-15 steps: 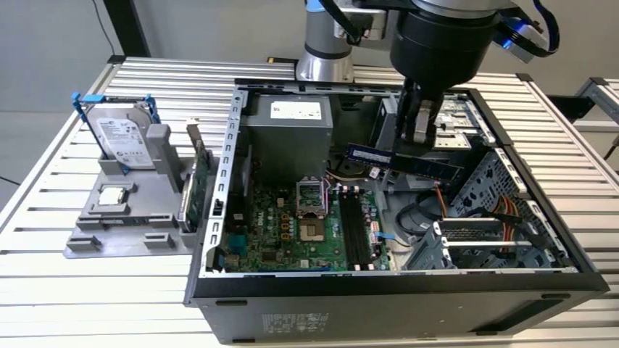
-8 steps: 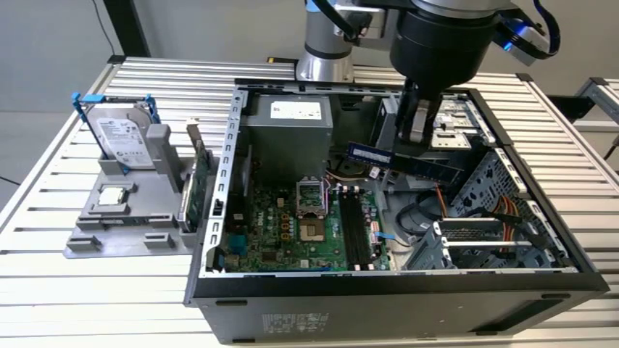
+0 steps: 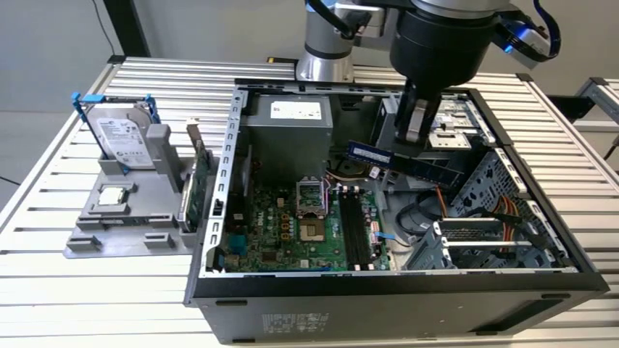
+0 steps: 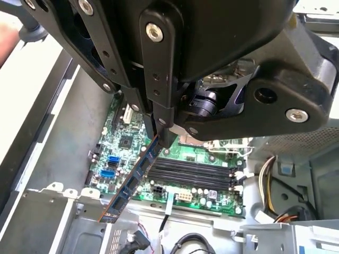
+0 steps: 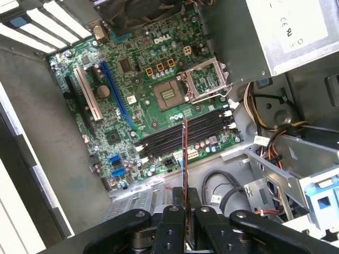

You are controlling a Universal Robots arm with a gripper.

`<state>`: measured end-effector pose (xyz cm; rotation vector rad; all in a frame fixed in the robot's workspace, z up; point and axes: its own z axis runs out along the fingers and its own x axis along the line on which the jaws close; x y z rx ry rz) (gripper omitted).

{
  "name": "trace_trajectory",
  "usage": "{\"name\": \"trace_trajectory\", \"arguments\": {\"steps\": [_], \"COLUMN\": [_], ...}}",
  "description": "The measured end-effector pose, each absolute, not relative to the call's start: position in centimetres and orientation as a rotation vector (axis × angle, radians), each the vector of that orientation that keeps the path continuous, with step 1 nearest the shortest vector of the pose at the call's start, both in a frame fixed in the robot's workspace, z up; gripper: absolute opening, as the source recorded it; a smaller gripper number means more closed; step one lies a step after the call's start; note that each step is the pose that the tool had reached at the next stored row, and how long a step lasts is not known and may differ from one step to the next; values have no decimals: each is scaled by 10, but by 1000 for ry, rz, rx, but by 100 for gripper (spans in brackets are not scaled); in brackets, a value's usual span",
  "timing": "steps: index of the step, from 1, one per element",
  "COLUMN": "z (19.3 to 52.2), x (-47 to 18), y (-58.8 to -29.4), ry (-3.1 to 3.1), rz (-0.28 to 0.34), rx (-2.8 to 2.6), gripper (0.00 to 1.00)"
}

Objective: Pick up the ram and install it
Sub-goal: 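Pick up the ram and move it above insertion slot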

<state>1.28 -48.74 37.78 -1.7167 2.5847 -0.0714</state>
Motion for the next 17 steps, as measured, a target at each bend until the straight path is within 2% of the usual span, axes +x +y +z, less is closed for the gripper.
{"name": "trace_trajectory", "arguments": {"steps": [17], "z": [377], "x": [13], "y": [-487], "ry": [2658], "rz": [-74], "rx": [-1605], "gripper": [0]}}
